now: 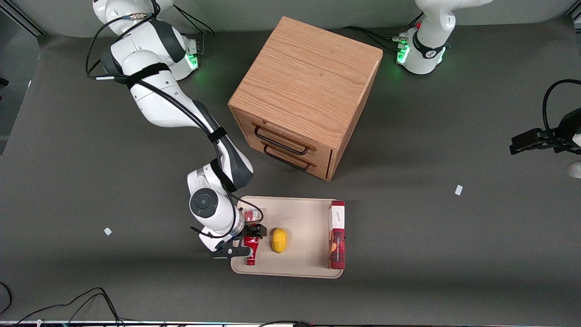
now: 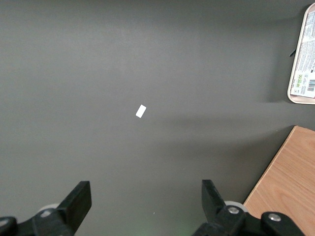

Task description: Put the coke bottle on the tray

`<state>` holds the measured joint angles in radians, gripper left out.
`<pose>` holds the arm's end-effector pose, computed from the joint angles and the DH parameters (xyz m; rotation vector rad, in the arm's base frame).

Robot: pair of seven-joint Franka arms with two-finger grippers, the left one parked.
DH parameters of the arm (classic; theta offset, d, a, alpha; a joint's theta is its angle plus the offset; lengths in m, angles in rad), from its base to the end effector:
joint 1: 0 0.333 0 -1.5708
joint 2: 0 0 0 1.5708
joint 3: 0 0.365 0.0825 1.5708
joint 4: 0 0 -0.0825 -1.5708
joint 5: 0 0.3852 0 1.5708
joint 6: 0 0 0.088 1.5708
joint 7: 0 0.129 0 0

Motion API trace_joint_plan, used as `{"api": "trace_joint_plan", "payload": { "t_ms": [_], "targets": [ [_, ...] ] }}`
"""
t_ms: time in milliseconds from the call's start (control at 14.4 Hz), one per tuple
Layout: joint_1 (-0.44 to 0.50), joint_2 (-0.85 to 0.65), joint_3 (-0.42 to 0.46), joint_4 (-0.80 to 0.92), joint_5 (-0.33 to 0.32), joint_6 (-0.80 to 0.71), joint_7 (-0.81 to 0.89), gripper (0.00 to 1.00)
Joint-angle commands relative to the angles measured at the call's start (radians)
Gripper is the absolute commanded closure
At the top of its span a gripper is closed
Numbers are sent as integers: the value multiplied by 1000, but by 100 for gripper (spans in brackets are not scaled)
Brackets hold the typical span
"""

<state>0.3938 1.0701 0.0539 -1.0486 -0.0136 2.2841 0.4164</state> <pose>0.7644 0.3477 0.1935 -3.0340 -0.0112 -0.2086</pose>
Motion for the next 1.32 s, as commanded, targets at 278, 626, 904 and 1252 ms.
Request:
{"api": "trace_joint_plan", "payload": {
  "t_ms": [278,626,904,1252],
  "targets": [
    [-18,-119,-6,-69,-16,-15,7,0],
    [-58,-430,-58,-295,-8,-197,-1,0],
    [-61,-596,-106,-295,-8,-532,-36,0],
    [-62,-789,-265,-449,1,-655,-300,0]
  ]
}}
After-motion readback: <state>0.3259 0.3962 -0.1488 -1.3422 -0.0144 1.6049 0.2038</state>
